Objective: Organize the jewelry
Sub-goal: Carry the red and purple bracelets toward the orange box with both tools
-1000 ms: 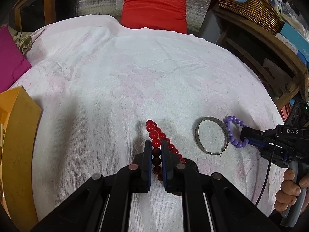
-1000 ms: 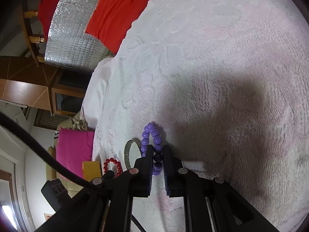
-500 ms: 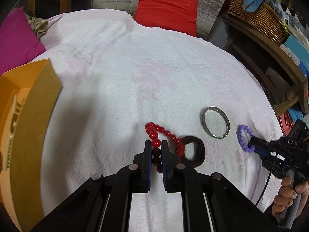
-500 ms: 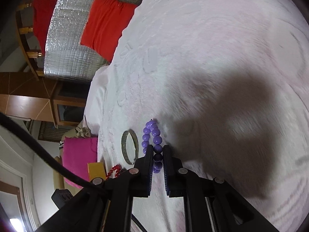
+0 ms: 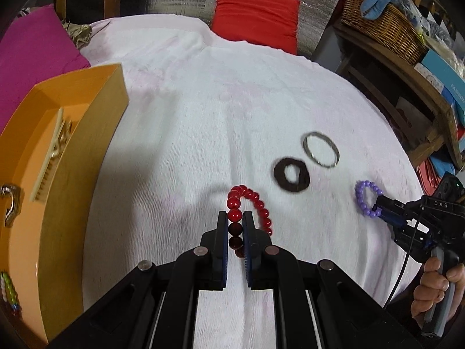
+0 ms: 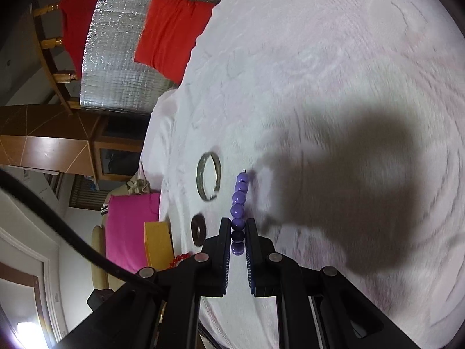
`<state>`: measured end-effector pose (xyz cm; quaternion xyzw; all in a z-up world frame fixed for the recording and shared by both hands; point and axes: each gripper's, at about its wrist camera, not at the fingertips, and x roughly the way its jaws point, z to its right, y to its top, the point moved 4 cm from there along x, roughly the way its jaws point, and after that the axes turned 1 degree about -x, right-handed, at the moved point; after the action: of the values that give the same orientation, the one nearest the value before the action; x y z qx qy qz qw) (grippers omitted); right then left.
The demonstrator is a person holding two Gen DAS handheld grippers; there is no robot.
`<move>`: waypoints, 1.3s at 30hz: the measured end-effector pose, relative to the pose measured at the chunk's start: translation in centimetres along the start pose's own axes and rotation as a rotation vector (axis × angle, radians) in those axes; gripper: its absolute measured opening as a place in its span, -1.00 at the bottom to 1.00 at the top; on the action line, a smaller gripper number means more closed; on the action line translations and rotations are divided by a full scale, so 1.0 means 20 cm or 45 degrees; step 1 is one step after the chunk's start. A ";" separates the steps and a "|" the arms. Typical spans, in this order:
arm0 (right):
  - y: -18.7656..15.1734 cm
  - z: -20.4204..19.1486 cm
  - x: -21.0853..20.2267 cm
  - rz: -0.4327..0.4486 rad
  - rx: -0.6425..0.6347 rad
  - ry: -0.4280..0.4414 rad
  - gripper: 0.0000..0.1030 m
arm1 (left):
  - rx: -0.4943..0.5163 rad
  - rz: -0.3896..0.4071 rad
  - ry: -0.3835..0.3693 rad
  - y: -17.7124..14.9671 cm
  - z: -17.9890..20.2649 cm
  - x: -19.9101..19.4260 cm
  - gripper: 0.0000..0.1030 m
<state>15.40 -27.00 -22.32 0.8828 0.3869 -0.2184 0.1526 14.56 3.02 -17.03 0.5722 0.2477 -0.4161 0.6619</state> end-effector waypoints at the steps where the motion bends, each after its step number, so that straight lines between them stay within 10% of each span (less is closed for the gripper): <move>1: -0.02 0.00 0.00 -0.004 0.003 -0.001 -0.80 | -0.001 -0.003 0.003 -0.01 0.00 0.00 -0.82; 39: -0.29 -0.19 -0.01 0.063 -0.262 -0.200 -0.79 | 0.155 0.030 -0.091 -0.09 0.13 -0.09 -0.81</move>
<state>11.99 -21.70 -19.60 0.8519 0.3723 -0.2423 0.2774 11.67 0.88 -16.09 0.5990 0.1914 -0.4427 0.6392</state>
